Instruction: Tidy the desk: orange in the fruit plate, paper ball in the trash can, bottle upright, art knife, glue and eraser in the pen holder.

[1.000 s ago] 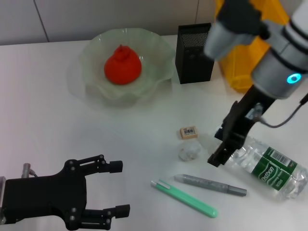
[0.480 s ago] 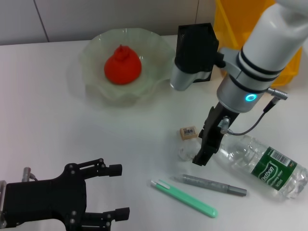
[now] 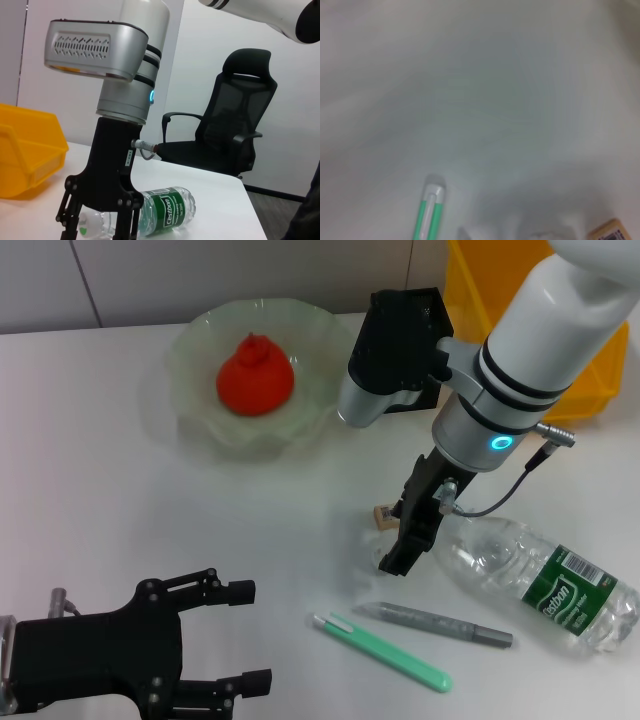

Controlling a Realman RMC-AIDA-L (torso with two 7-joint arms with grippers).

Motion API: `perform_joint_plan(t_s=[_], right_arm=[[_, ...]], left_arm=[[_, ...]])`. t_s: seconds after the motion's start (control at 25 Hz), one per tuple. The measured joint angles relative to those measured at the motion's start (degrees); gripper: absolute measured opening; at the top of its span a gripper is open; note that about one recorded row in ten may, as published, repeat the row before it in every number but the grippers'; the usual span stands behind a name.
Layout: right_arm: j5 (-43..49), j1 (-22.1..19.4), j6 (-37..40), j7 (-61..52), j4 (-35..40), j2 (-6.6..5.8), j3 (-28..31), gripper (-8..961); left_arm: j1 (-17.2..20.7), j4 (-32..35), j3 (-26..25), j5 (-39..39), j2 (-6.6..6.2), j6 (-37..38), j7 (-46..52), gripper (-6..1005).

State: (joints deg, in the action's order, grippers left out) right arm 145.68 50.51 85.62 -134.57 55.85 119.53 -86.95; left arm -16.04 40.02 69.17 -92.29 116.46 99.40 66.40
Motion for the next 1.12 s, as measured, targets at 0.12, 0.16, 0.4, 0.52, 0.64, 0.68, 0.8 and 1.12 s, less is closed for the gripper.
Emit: perform_joint_plan(t_s=[0.12, 0.16, 0.4, 0.52, 0.64, 0.68, 0.8, 1.12], right_arm=[[-0.3, 0.4, -0.3, 0.2, -1.0, 0.01, -0.2, 708], [-0.4, 0.8, -0.5, 0.2, -1.8, 0.04, -0.4, 703], [-0.4, 2.1, -1.2, 0.2, -4.6, 0.09, -2.0, 672], [-0.4, 1.7, -2.1, 0.2, -4.1, 0.09, -3.4, 656], [-0.4, 1.6, -2.7, 0.2, -4.0, 0.09, -3.8, 641], [-0.4, 1.6, -2.9, 0.2, -4.0, 0.09, -3.8, 614], [-0.4, 1.5, -3.0, 0.2, -4.0, 0.09, -3.8, 532], [0.8, -3.6, 5.0, -0.9, 11.3, -0.33, 0.5, 366]], left_arm=[[-0.1, -0.3, 0.0, 0.0, 0.06, -0.1, -0.3, 860], [-0.2, -0.4, 0.0, 0.0, 0.05, -0.2, -0.3, 860], [-0.5, -0.5, 0.0, 0.0, -0.06, -0.2, -0.3, 860], [-0.5, -0.6, 0.0, 0.0, -0.07, -0.2, -0.3, 860], [-0.5, -0.7, 0.0, 0.0, -0.05, -0.2, -0.3, 861], [-0.5, -0.7, 0.0, 0.0, -0.05, -0.2, -0.3, 861], [-0.5, -0.7, 0.0, 0.0, 0.20, -0.1, -0.3, 861], [-0.5, -0.6, 0.0, 0.0, 0.26, -0.2, -0.3, 860]])
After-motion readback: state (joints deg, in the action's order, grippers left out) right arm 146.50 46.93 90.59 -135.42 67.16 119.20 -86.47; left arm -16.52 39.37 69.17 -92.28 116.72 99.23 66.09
